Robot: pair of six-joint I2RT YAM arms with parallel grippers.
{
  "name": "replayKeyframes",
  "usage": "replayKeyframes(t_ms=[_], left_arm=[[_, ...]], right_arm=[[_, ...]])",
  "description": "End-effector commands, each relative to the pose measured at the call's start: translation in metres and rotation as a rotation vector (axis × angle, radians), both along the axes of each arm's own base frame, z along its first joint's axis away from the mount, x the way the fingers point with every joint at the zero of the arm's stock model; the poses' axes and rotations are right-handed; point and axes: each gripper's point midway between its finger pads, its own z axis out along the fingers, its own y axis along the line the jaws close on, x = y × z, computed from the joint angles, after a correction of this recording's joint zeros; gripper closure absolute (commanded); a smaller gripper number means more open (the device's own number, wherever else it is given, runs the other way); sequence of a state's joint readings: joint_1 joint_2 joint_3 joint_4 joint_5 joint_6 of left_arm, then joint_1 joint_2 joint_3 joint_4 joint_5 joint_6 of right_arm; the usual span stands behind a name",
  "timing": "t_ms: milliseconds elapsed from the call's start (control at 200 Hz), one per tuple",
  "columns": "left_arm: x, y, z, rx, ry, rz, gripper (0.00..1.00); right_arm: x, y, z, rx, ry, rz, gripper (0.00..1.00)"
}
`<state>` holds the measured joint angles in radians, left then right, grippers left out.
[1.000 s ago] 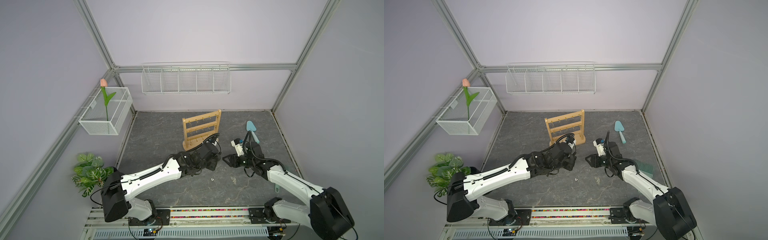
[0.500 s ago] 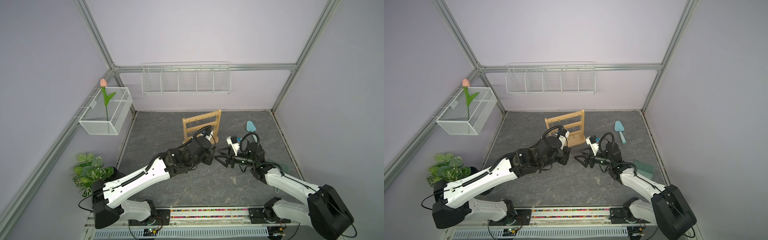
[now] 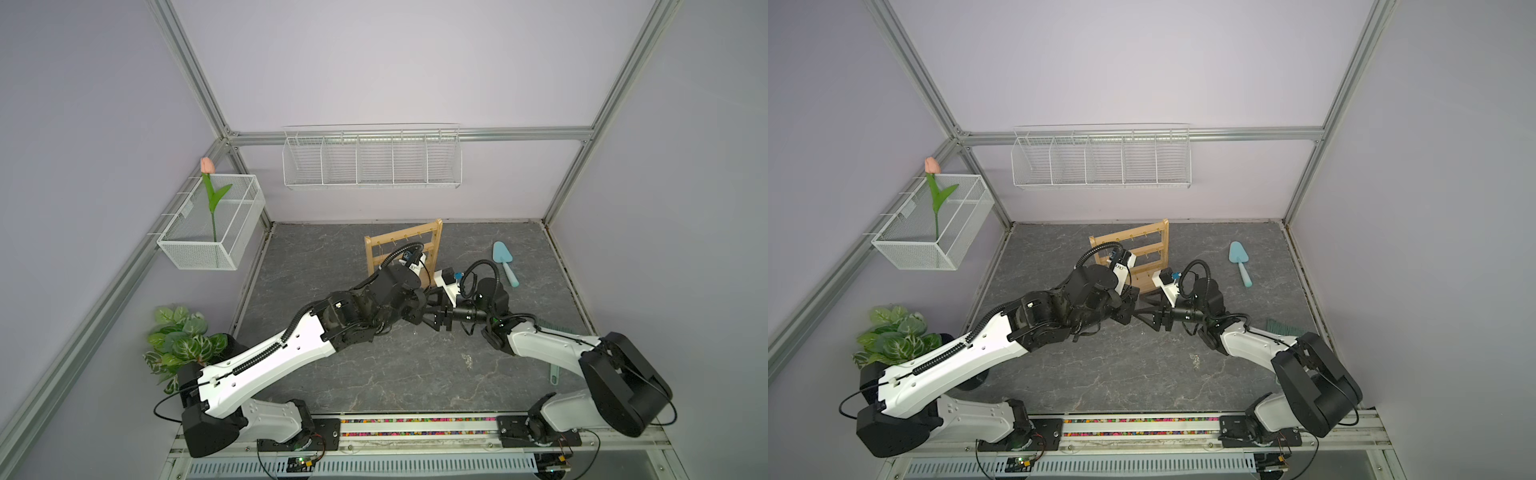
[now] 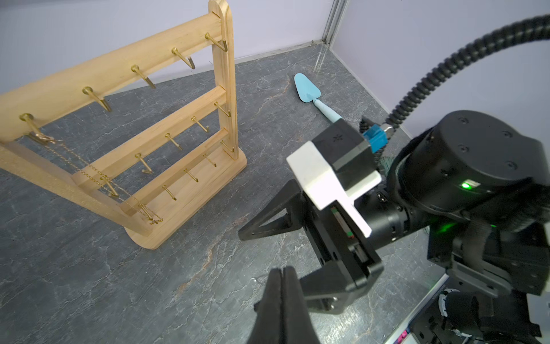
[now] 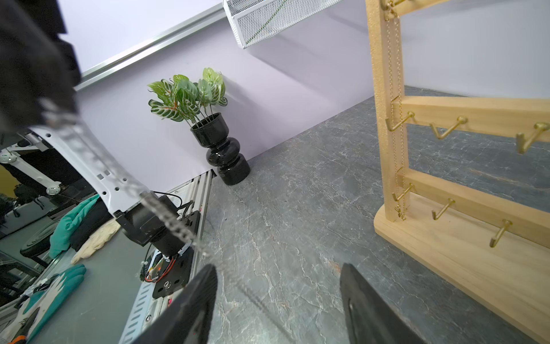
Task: Hang the necklace on the jewelry display stand
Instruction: Pick up the necklace from the center of the board.
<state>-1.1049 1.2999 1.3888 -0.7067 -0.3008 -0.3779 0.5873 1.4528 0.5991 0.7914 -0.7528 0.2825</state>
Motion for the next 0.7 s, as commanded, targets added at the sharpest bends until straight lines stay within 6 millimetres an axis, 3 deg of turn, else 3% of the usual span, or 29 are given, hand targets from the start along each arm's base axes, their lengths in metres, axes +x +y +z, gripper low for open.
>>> replayKeyframes(t_ms=[0, 120, 190, 695], left_arm=[[0.005, 0.007, 0.015, 0.012, -0.039, 0.016, 1.00], [0.007, 0.009, 0.018, 0.015, -0.046, 0.020, 1.00], [0.008, 0.010, 0.018, 0.019, -0.048, 0.024, 1.00], [0.012, 0.015, 0.019, 0.020, -0.053, 0.042, 1.00]], right_arm=[[0.003, 0.007, 0.013, 0.035, -0.071, 0.018, 0.44], [-0.002, 0.007, 0.009, 0.034, -0.060, 0.041, 0.61], [-0.005, 0.007, 0.008, 0.035, -0.055, 0.054, 0.66], [-0.007, 0.013, 0.006, 0.051, -0.038, 0.083, 0.78]])
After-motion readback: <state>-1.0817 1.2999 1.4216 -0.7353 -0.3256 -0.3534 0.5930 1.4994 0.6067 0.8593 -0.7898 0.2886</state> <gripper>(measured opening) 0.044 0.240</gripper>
